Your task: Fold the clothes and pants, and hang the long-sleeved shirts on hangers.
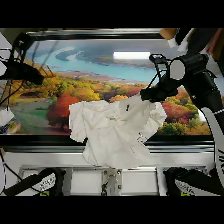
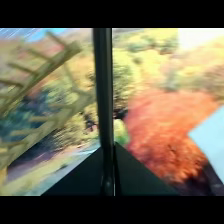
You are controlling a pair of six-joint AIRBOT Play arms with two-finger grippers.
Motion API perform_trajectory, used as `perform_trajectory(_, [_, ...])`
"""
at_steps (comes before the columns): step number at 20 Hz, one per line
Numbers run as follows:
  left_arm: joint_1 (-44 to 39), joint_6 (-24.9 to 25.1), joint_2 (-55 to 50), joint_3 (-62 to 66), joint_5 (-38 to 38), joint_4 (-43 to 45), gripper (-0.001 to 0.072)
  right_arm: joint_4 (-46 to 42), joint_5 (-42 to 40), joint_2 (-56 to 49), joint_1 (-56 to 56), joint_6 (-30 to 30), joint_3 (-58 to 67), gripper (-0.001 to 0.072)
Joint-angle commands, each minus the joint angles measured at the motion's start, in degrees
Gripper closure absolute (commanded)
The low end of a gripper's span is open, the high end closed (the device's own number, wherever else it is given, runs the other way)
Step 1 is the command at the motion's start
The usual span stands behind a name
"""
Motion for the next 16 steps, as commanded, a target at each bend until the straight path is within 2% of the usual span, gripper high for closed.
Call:
perform_trajectory(1, [-2.3,18.4,5.6,0.0,-16.8,-14.9,0.0695,0.0,0.0,0.0,0.0,0.0,0.0,0.0696])
perform_trajectory(4, [-3.4,16.6,7.4,0.0,-20.3,-15.0,0.0696,0.0,0.0,0.0,0.0,0.0,0.0,0.0696])
perform_trajectory(7, [-4.5,21.9,7.6,-1.0,-30.2,-14.9,0.0697,0.0,0.0,0.0,0.0,0.0,0.0,0.0696])
perform_trajectory(8, [-4.4,22.7,8.1,-2.8,-31.3,-14.9,0.0697,0.0,0.0,0.0,0.0,0.0,0.0,0.0696])
perform_trajectory(13, [-4.4,28.1,14.4,-19.3,-31.7,-15.0,0.0697,0.0,0.0,0.0,0.0,0.0,0.0,0.0696])
perform_trajectory(16, [-4.4,28.3,18.0,-26.4,-31.0,-15.0,0.0696,0.0,0.0,0.0,0.0,0.0,0.0,0.0697])
